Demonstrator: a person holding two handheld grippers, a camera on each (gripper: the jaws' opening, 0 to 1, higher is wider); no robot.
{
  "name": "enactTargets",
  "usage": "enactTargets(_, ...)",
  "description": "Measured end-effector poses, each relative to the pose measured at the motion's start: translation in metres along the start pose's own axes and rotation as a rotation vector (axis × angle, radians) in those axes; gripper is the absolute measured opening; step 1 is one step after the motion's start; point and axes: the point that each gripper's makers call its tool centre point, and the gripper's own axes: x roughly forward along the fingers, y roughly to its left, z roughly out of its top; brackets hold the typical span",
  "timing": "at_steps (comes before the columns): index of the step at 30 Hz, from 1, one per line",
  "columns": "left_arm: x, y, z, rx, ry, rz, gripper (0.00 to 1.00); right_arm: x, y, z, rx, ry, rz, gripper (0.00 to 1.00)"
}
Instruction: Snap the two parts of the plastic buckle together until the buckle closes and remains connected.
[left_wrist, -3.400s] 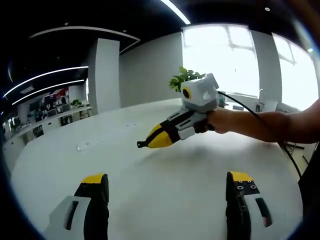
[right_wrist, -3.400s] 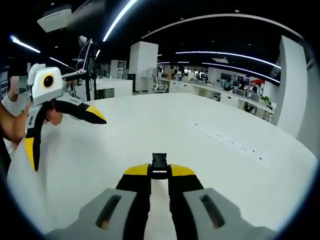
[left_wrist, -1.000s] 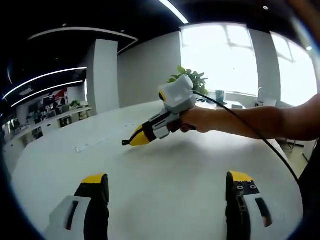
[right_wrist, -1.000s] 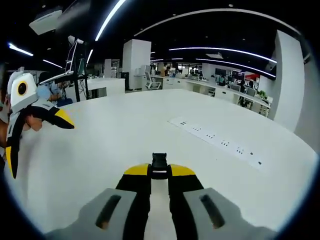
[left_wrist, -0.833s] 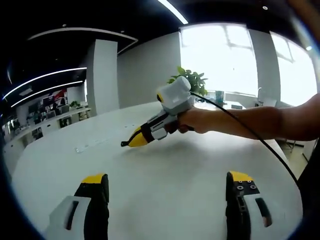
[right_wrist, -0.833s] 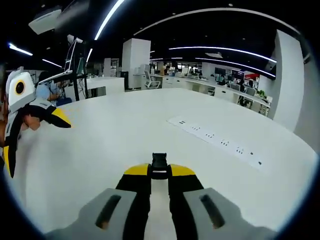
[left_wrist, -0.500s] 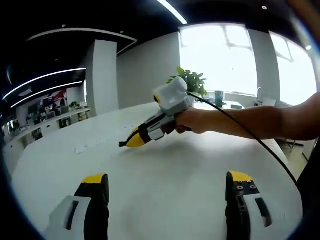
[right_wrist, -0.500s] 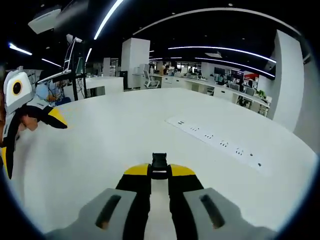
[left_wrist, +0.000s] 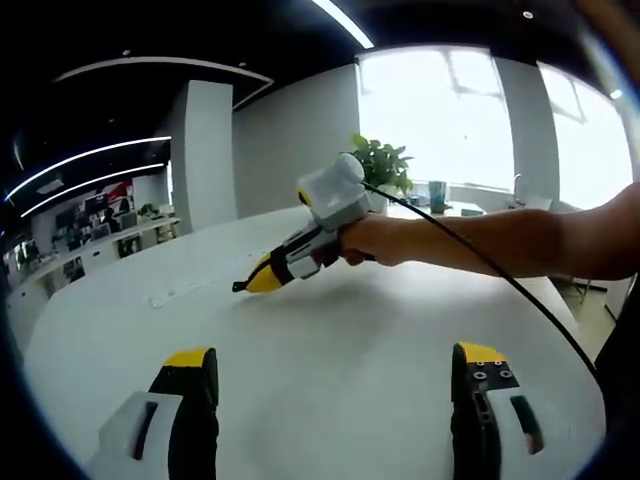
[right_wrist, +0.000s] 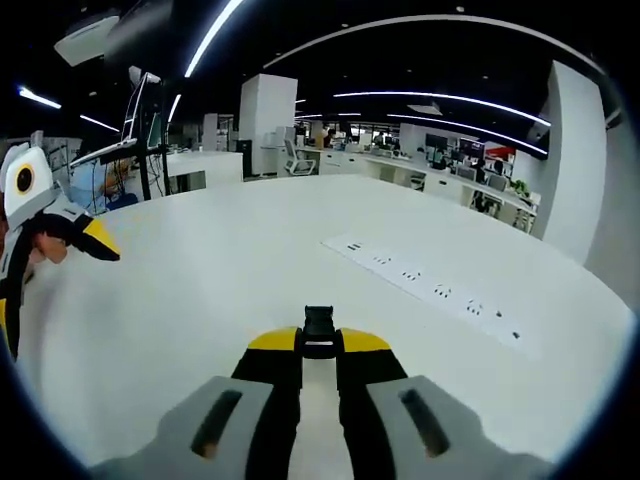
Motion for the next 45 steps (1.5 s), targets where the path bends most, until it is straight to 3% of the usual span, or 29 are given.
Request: enactTargets(45,-0.003,-0.006,-0.007,-0.003,0.013,-0.007,0.99,0.014,-0.013,0.003,-0.007,0.014,-0.001,0.12)
